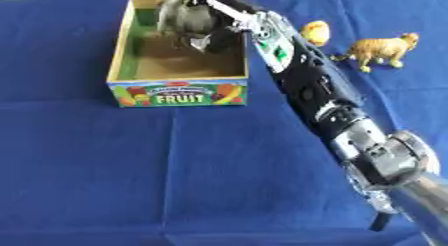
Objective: Pick up objects on the table and place them in the box.
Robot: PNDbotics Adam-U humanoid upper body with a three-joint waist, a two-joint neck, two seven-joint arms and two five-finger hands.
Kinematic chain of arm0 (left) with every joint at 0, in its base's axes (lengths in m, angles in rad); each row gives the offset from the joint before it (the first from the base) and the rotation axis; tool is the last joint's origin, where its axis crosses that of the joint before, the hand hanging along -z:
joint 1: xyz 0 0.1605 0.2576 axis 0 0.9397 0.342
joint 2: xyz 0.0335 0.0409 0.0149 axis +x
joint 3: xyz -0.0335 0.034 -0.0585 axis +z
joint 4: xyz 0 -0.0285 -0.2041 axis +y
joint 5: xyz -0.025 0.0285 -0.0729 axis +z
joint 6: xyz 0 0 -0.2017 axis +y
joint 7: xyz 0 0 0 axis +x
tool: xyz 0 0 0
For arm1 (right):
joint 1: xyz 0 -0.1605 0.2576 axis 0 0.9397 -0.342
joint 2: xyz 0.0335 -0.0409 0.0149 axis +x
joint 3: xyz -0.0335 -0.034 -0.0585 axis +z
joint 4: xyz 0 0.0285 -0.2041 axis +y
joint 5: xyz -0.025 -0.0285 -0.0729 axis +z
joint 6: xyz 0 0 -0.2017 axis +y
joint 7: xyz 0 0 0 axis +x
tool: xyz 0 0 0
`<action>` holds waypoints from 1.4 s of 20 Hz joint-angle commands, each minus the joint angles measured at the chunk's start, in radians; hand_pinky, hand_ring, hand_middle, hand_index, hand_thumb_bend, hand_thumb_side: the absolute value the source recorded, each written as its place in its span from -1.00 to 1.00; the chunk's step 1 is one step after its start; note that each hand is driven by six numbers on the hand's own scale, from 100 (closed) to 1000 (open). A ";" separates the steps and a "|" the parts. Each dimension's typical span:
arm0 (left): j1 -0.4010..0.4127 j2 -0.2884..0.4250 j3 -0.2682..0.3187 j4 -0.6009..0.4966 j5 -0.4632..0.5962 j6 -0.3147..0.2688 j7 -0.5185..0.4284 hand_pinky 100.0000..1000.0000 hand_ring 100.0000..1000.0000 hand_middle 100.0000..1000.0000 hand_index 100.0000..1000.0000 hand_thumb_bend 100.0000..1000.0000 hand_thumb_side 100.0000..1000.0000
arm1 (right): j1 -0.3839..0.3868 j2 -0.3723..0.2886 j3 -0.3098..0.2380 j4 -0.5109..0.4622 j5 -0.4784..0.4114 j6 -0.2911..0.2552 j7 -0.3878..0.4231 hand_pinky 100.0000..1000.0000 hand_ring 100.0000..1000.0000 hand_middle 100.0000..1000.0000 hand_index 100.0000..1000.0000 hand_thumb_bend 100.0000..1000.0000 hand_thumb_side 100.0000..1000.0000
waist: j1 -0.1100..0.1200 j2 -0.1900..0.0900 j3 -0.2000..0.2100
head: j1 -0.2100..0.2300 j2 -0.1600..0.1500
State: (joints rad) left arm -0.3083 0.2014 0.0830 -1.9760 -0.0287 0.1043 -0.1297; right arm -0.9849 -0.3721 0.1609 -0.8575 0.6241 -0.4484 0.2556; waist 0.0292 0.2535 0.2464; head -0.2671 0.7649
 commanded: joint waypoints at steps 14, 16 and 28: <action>-0.006 0.006 0.005 -0.015 0.001 0.002 -0.001 0.09 0.09 0.24 0.38 -0.79 -0.10 | -0.011 -0.014 -0.003 -0.013 0.059 -0.056 0.226 0.96 0.73 0.58 0.88 0.02 -0.18 | -0.007 -0.021 -0.007 | 0.006 0.005; -0.005 0.006 0.005 -0.016 0.001 0.003 -0.001 0.09 0.09 0.24 0.38 -0.79 -0.10 | -0.011 -0.017 -0.003 -0.022 0.053 -0.056 0.244 0.97 0.74 0.60 0.89 0.09 -0.18 | -0.007 -0.022 -0.009 | 0.008 0.005; 0.003 0.012 0.013 -0.017 -0.003 0.005 0.004 0.09 0.09 0.24 0.38 -0.79 -0.09 | -0.013 -0.112 0.021 -0.208 -0.128 -0.072 0.320 1.00 0.79 0.70 0.95 0.17 -0.14 | -0.011 -0.027 -0.038 | 0.025 0.005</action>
State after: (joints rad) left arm -0.2992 0.2010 0.0863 -1.9766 -0.0277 0.1092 -0.1285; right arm -0.9802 -0.4416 0.1820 -1.0177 0.5309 -0.5190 0.5722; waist 0.0163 0.2477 0.2062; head -0.2471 0.7650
